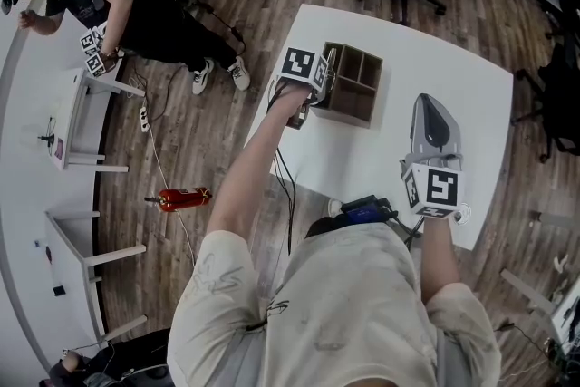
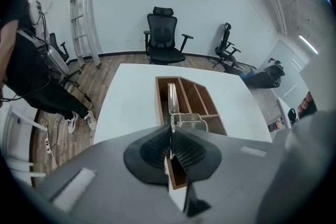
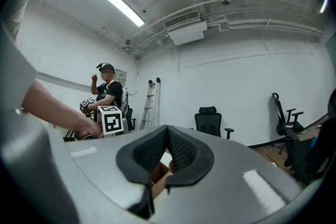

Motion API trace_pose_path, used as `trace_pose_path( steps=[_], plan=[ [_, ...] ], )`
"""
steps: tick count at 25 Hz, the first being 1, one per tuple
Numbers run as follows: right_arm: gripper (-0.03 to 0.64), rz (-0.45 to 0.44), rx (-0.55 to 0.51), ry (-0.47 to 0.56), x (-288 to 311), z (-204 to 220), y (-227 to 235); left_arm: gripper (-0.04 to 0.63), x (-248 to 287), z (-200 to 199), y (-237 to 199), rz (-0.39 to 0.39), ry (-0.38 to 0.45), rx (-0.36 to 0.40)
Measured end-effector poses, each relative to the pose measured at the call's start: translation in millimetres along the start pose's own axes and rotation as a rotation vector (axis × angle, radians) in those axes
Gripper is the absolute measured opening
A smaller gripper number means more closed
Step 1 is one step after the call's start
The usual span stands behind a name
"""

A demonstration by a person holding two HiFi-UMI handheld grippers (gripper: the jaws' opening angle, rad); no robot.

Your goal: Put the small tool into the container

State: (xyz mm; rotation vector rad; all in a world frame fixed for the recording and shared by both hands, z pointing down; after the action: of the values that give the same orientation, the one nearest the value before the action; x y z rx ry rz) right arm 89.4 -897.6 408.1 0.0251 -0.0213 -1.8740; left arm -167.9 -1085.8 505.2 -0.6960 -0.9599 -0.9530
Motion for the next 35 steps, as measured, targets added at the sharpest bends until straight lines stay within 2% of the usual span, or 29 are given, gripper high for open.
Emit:
trace_pose_path(
  steps=[23,32,35],
  plan=[
    [0.006,-0.013,-0.013,0.002,1,-6,2,0.074,-11,-4,-4,-0.02,0.118,-0.062],
    [0.006,-0.018,-0.019,0.007,1,1,2,0.063,-29,-10,4,-0.077,0.25,-0.045],
    [0.006,-0.02,-0.021,0.009,3,-2,1,0.034,-42,-14,8,-0.093,0.291,-0.034]
  ],
)
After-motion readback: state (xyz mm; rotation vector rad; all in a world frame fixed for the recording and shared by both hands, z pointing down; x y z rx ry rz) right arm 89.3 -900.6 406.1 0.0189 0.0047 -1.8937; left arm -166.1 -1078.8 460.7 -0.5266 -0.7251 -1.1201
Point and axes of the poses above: the fingertips, and each gripper's own axes: x forward along the fingers, y to its right, z out of its underside, the point moved 9 cm from there along -x, backward along the fingers, and after that the axes turned 4 degrees about -z, right-handed, at the moved point
